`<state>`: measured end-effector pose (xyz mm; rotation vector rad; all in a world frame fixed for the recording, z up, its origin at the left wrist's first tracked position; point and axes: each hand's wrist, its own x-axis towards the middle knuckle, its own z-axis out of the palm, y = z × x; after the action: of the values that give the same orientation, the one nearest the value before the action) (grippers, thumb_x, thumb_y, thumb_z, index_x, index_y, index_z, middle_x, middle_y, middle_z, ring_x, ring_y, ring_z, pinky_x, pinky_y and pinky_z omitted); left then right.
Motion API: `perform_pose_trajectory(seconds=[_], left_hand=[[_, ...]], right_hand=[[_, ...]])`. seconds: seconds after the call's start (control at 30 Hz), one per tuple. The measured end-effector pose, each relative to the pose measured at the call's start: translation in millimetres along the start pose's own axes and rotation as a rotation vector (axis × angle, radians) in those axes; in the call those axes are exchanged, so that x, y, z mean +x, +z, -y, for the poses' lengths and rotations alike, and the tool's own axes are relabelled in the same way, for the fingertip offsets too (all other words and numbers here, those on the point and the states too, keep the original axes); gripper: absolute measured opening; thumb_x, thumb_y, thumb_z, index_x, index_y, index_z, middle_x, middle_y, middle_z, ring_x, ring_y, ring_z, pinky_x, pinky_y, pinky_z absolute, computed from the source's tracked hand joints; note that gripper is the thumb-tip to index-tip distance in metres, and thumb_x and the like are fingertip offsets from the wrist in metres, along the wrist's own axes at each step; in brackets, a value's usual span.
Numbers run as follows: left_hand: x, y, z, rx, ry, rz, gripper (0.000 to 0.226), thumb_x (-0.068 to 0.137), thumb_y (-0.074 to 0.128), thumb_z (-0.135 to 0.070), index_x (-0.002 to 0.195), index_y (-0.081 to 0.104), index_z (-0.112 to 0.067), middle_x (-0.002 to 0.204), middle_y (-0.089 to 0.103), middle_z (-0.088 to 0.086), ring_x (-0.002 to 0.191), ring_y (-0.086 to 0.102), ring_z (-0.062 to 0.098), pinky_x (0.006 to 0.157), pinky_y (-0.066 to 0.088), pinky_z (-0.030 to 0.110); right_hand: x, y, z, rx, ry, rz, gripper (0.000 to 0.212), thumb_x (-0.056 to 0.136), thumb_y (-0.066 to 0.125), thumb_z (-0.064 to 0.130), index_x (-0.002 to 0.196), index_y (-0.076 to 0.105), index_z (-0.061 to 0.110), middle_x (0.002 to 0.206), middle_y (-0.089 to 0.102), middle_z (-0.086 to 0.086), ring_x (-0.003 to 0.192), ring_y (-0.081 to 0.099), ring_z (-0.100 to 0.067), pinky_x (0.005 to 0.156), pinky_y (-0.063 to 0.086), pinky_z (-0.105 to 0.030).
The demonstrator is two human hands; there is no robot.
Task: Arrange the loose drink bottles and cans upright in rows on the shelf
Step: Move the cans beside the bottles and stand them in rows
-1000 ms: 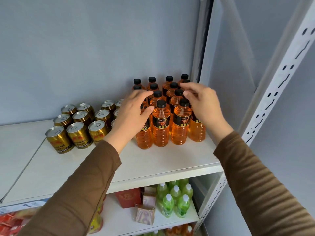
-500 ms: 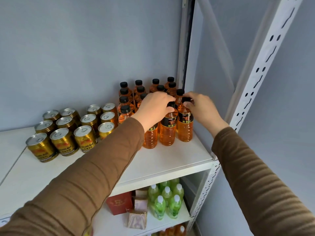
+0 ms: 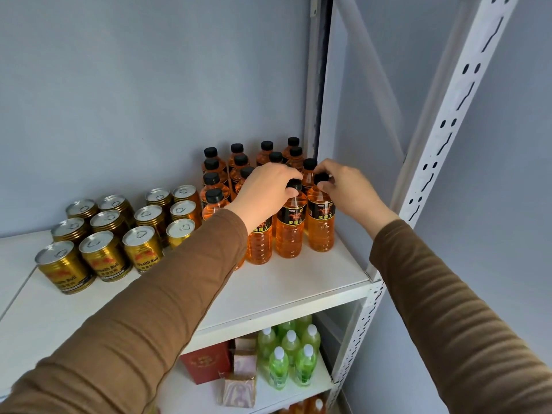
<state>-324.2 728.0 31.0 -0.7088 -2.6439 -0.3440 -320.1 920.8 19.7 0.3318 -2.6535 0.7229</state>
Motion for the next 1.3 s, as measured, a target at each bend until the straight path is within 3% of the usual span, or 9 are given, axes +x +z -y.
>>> perform_pose_trajectory(seconds=[0.3, 0.53, 0.83, 1.0, 1.1, 1.3], left_hand=[[-1.7, 2.9, -0.6, -0.011, -0.02, -0.012, 0.041, 0.097, 0.061, -0.029, 0.138, 0.059, -0.023, 0.14, 0.059, 0.006, 0.129, 0.053, 0.026, 0.103, 0.043, 0.041], [-7.3, 0.4, -1.3, -0.023, -0.006, -0.026, 0.047, 0.097, 0.062, -0.031, 0.142, 0.053, -0.024, 0.143, 0.057, 0.003, 0.129, 0.053, 0.024, 0.103, 0.045, 0.04], [-18.9, -25.6, 16.4, 0.057, 0.02, -0.029, 0.053, 0.094, 0.064, -0.037, 0.145, 0.051, -0.027, 0.144, 0.055, 0.003, 0.131, 0.05, 0.024, 0.103, 0.045, 0.042], [-29.9, -35.8, 40.4, 0.088, -0.041, 0.051, 0.051, 0.091, 0.066, -0.044, 0.139, 0.057, -0.028, 0.142, 0.057, 0.002, 0.129, 0.053, 0.023, 0.102, 0.044, 0.04], [-32.5, -30.7, 42.8, 0.091, -0.064, 0.098, 0.05, 0.092, 0.067, -0.04, 0.139, 0.057, -0.028, 0.143, 0.057, 0.001, 0.13, 0.053, 0.022, 0.104, 0.044, 0.041], [-33.3, -24.7, 44.0, 0.073, -0.089, 0.066, 0.045, 0.093, 0.066, -0.037, 0.137, 0.06, -0.028, 0.139, 0.06, 0.003, 0.126, 0.056, 0.024, 0.1, 0.047, 0.042]], right_hand=[[-3.5, 3.0, -0.2, 0.019, -0.006, -0.025, 0.029, 0.096, 0.058, 0.011, 0.122, 0.059, 0.022, 0.118, 0.066, -0.003, 0.102, 0.061, -0.019, 0.07, 0.043, -0.024], [-8.3, 6.0, 2.7, -0.018, -0.012, -0.048, 0.031, 0.098, 0.056, 0.013, 0.127, 0.057, 0.022, 0.123, 0.062, -0.004, 0.107, 0.062, -0.022, 0.083, 0.057, -0.037], [-10.1, -3.4, 23.2, -0.002, -0.171, -0.151, 0.035, 0.098, 0.055, 0.015, 0.133, 0.059, 0.017, 0.132, 0.059, -0.004, 0.124, 0.049, -0.023, 0.1, 0.047, -0.039], [-7.4, 7.2, 41.6, -0.021, -0.218, -0.037, 0.041, 0.099, 0.056, 0.018, 0.139, 0.055, 0.018, 0.139, 0.055, -0.004, 0.13, 0.047, -0.024, 0.105, 0.045, -0.039], [-4.3, 14.7, 46.5, -0.041, -0.198, 0.019, 0.037, 0.099, 0.056, 0.02, 0.136, 0.057, 0.018, 0.133, 0.059, -0.006, 0.121, 0.055, -0.025, 0.098, 0.05, -0.042], [-4.2, 22.8, 49.3, -0.045, -0.157, 0.019, 0.028, 0.097, 0.058, 0.02, 0.125, 0.062, 0.021, 0.116, 0.066, -0.004, 0.1, 0.064, -0.022, 0.082, 0.056, -0.032]])
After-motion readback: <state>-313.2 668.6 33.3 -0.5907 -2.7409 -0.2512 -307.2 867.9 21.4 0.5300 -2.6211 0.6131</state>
